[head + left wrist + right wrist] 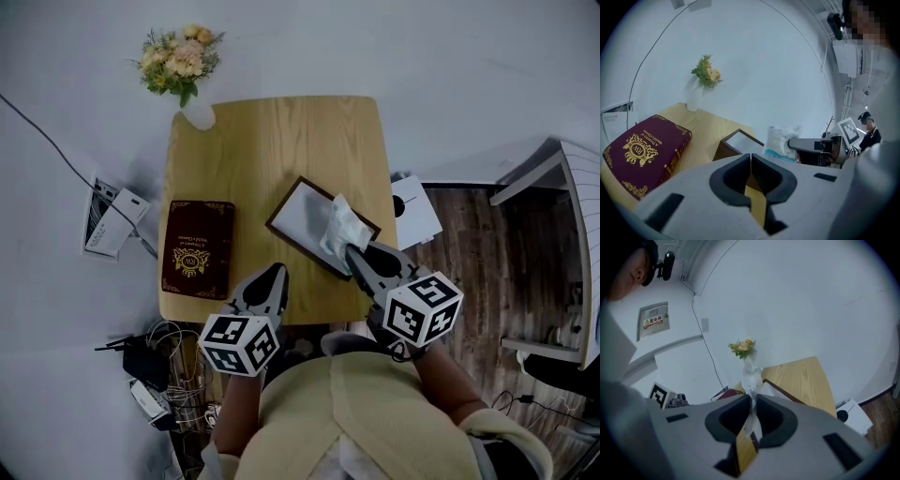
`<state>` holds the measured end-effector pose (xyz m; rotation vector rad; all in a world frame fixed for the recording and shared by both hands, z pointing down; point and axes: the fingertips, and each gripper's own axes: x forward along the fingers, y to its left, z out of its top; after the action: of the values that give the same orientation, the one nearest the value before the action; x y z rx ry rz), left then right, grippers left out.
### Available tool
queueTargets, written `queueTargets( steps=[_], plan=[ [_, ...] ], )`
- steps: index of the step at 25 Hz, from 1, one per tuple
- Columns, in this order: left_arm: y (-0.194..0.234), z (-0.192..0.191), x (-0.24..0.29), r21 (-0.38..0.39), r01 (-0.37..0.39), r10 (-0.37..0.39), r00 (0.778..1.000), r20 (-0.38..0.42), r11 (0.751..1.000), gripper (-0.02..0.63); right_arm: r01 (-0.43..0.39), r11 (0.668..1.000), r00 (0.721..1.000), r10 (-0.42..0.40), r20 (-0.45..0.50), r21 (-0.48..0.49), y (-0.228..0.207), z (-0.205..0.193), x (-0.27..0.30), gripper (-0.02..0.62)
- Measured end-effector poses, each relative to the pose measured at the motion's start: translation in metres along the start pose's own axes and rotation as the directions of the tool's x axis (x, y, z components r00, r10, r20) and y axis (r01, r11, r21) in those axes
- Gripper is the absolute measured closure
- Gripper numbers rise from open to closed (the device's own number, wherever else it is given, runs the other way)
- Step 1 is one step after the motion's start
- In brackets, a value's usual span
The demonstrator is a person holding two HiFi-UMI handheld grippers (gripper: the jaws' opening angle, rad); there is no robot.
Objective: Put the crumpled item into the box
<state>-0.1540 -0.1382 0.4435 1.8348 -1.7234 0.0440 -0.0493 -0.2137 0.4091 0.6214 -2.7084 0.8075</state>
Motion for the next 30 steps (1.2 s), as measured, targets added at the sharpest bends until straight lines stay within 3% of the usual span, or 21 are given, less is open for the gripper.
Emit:
queueTargets(
  steps=[30],
  plan=[
    [0.013, 0.008, 0.013, -0.063, -0.105, 0.108, 0.992, 0.059, 0.993, 0.577, -0.147, 0.98, 0.983, 0.129, -0.128, -0.137, 0.0, 0.003, 0.043, 0.535]
  ],
)
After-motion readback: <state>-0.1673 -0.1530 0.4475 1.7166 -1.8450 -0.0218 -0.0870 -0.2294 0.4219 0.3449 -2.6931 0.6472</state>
